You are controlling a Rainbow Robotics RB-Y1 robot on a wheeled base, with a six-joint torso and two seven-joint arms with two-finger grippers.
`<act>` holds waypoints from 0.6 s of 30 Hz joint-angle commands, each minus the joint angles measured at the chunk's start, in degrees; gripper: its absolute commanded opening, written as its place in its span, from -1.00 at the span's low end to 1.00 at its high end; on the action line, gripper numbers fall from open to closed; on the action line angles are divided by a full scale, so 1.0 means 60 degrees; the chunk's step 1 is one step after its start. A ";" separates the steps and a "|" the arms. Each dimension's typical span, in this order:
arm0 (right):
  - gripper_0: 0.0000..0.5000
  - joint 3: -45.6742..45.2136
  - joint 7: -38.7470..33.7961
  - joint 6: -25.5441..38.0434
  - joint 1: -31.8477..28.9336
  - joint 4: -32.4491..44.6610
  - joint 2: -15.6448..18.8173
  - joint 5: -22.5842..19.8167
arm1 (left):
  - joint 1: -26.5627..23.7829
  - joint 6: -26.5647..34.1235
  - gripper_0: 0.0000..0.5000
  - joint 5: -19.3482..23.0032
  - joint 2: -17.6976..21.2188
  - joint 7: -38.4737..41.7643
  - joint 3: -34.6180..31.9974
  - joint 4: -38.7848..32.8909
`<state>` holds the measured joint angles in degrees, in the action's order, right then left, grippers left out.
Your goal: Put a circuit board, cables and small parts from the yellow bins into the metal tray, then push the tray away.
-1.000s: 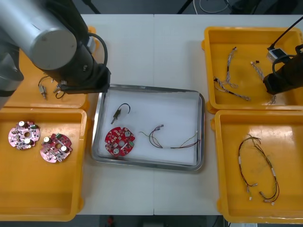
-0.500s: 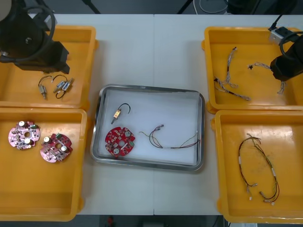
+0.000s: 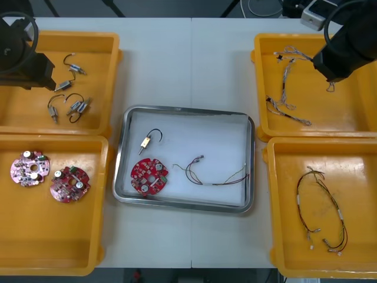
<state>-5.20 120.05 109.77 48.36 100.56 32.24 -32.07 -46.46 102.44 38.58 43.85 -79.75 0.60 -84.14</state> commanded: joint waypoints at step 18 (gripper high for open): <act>-1.00 0.3811 -0.0878 0.0039 0.0232 0.2224 -0.1170 -0.0822 | -0.0489 -0.2557 1.00 0.0074 0.0352 -0.2046 0.0617 0.2861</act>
<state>13.74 116.24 109.80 48.36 111.97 27.94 -38.32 -46.52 89.19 38.55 43.90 -87.16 2.41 -68.41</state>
